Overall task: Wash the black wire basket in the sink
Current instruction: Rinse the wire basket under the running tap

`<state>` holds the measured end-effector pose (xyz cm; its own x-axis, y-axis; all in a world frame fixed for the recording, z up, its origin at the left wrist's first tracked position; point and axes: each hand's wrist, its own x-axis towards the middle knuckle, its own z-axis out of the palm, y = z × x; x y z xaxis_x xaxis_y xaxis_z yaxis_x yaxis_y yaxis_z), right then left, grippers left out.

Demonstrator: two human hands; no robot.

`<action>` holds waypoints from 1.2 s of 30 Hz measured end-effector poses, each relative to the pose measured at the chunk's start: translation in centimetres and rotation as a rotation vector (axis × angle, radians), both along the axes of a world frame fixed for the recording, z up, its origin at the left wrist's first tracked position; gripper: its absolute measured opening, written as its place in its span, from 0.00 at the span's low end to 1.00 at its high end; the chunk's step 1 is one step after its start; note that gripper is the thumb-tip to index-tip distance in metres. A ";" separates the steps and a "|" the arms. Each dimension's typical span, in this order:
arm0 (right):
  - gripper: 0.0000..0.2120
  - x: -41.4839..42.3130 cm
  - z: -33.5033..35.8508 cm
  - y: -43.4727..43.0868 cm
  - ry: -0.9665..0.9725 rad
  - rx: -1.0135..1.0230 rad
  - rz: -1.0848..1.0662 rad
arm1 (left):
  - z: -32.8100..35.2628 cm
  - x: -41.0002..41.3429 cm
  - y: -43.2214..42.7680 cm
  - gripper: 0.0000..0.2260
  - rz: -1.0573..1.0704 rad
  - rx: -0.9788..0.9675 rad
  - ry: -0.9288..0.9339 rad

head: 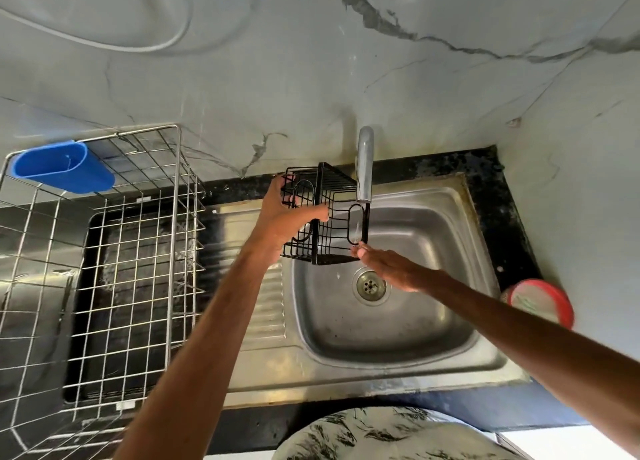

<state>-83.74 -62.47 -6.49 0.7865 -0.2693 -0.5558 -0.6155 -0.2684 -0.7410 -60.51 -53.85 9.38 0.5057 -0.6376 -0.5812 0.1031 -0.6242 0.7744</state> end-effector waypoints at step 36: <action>0.15 2.0 4.3 3.1 -0.106 0.769 -0.825 | -0.8 -1.4 8.5 0.41 0.207 0.026 0.117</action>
